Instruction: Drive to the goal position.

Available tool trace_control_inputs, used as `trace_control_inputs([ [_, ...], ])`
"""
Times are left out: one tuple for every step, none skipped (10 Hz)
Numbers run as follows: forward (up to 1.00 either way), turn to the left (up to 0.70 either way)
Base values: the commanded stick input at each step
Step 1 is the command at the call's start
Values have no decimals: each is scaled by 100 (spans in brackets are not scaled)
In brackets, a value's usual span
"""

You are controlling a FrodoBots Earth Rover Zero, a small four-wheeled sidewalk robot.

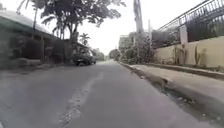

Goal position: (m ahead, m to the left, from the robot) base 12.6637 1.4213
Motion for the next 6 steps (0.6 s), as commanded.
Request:
trace_control_inputs([
  [100,0],
  [100,0],
  [100,0],
  [100,0],
  [100,-13],
  [100,-40],
])
